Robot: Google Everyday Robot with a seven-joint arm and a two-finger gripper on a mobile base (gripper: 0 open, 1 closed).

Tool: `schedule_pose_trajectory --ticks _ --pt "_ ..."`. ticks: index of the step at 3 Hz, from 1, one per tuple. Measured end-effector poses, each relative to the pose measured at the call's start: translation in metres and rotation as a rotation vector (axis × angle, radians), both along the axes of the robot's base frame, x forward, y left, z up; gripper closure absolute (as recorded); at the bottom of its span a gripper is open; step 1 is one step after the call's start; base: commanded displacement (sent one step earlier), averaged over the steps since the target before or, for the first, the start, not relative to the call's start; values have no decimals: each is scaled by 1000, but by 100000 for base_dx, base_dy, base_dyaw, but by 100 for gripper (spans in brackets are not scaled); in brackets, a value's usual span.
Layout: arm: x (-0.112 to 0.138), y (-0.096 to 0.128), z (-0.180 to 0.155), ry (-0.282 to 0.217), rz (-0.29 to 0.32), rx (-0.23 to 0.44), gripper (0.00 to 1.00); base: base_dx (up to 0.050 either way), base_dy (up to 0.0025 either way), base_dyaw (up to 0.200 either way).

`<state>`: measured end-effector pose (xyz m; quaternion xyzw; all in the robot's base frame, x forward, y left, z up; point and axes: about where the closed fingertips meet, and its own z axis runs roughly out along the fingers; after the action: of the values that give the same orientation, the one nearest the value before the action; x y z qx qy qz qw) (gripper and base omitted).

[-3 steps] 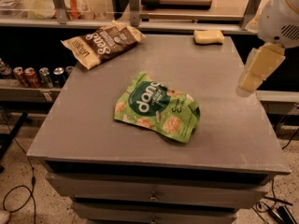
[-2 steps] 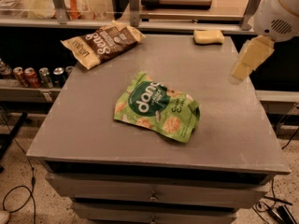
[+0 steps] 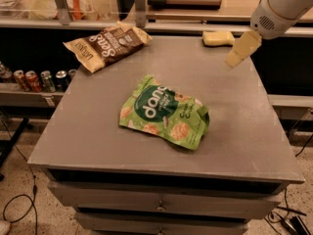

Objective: Move sponge near green rice chip bag

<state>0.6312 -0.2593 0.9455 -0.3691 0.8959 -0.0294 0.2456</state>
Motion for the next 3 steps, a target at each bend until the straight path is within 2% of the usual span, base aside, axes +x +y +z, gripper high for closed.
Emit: schedule_pose_trajectory --ticks 1,2,3 --pt "5 -2 -4 13 -76 38 0 0 0 0" --pt "5 -2 -4 13 -74 38 0 0 0 0" --pt "23 0 -7 -32 -119 95 0 0 0 0"
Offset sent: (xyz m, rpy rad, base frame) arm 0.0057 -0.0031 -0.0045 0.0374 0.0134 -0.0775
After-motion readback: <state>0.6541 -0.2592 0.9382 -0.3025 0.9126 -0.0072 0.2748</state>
